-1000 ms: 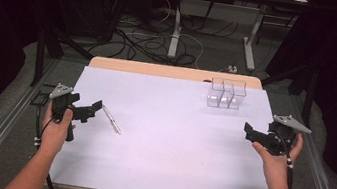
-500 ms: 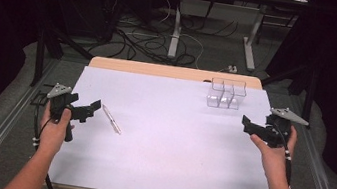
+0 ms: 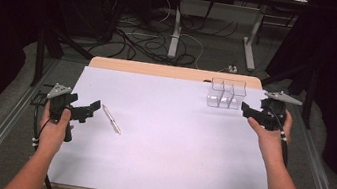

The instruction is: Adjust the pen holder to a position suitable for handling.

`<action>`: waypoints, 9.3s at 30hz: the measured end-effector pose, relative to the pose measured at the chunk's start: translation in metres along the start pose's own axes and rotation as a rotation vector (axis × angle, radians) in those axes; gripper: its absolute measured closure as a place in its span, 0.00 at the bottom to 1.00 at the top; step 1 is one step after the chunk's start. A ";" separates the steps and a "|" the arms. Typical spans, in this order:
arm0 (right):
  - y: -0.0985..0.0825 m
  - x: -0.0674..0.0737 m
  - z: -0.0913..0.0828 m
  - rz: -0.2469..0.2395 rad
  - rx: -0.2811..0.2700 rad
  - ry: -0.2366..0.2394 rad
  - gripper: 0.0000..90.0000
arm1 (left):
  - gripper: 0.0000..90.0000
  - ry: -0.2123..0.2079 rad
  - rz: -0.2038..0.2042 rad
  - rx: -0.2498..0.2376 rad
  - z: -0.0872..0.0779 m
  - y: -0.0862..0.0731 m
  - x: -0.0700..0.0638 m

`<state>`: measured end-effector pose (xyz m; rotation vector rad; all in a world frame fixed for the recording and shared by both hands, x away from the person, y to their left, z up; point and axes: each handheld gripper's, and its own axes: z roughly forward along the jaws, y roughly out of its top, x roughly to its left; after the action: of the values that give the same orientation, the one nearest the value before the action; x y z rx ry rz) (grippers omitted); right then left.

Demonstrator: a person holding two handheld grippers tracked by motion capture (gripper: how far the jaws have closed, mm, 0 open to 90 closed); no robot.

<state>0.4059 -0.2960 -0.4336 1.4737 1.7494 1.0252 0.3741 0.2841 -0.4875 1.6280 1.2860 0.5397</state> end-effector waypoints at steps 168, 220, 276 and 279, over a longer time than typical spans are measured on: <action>0.031 0.107 0.106 0.048 0.447 0.084 1.00 | 0.01 0.024 -0.013 0.018 -0.004 -0.005 0.005; -0.005 0.150 0.073 -0.021 0.514 0.208 0.97 | 0.01 0.018 -0.003 0.022 -0.002 -0.004 0.003; -0.015 0.129 0.022 -0.226 0.142 0.372 0.31 | 0.00 0.006 -0.026 0.035 -0.002 -0.002 0.002; -0.016 0.126 0.020 -0.223 0.128 0.363 0.28 | 0.00 0.004 -0.031 0.044 -0.001 -0.002 0.001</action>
<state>0.3923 -0.1697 -0.4551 1.1826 2.2158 1.1309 0.3723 0.2859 -0.4890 1.6410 1.3322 0.4987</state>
